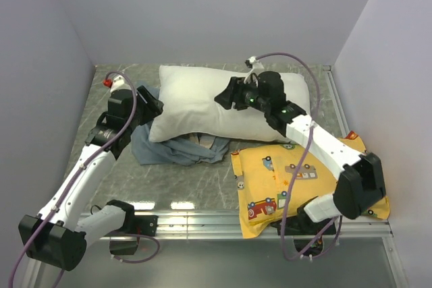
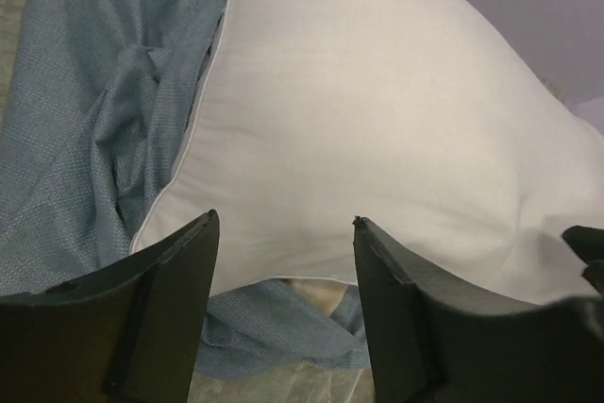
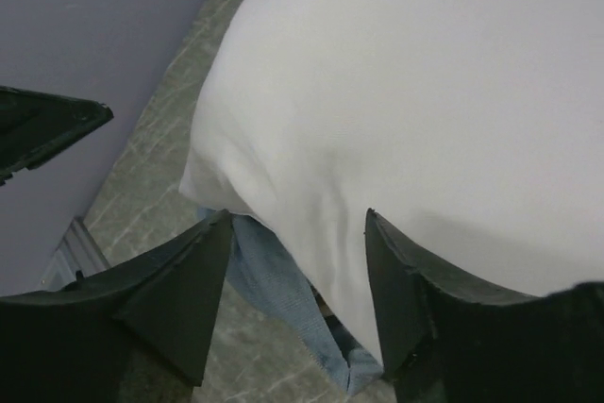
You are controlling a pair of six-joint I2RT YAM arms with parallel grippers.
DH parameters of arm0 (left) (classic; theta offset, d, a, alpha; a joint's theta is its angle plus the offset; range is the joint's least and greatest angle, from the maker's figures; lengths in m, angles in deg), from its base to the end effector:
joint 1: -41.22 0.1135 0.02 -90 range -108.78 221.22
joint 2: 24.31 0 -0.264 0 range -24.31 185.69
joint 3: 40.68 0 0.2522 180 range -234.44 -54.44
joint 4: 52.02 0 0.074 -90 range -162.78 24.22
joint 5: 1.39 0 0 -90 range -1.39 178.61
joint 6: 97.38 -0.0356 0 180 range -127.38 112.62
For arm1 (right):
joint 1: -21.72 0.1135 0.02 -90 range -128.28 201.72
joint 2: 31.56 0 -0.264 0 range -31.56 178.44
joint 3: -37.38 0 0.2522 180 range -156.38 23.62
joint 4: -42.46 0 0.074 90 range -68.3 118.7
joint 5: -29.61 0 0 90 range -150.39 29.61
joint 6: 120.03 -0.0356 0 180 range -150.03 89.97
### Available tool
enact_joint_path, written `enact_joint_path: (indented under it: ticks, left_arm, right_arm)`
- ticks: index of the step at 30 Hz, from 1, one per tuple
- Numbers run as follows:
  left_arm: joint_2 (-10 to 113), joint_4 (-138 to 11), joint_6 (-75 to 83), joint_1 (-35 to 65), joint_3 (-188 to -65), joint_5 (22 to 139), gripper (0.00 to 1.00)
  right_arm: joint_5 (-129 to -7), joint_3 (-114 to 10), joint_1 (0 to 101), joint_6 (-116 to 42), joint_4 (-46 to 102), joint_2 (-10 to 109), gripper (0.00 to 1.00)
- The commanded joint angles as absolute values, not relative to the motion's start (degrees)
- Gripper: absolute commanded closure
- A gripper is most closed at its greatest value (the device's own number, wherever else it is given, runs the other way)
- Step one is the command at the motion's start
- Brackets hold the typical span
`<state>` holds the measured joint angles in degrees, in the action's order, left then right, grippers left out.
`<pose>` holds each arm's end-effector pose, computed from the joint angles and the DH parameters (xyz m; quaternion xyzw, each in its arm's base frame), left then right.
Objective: Remove the pillowcase from the pillow
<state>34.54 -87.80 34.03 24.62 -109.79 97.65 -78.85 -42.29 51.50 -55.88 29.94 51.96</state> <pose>0.2221 -0.0604 0.3373 -0.2222 0.8145 -0.1996 0.4974 0.2940 0.1813 0.3285 -0.1232 0.7864 0.3896 0.4632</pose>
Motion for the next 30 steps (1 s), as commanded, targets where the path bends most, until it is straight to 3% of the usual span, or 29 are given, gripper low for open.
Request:
enact_joint_path:
  ticks: [1,8,9,16,30]
  left_arm:
    - [33.0,-84.8,31.2,24.4,-111.2,94.2,0.35]
    - [29.5,-84.0,29.7,24.3,-110.0,92.9,0.32]
    - [28.9,-83.8,29.5,24.3,-109.7,92.8,0.3]
    - [25.4,-82.0,28.3,24.3,-107.9,92.8,0.3]
    - [22.5,-81.2,28.0,24.3,-106.6,93.0,0.3]
  right_arm:
    - [-73.0,-44.0,50.8,-53.6,25.5,45.4,0.31]
    - [-66.9,-39.1,49.1,-53.5,22.0,34.7,0.16]
    - [-66.2,-36.8,49.1,-53.5,22.4,33.1,0.05]
    - [-60.8,-30.8,47.6,-51.7,22.6,22.1,0.03]
    - [-62.1,-30.9,47.6,-51.2,22.3,23.3,0.01]
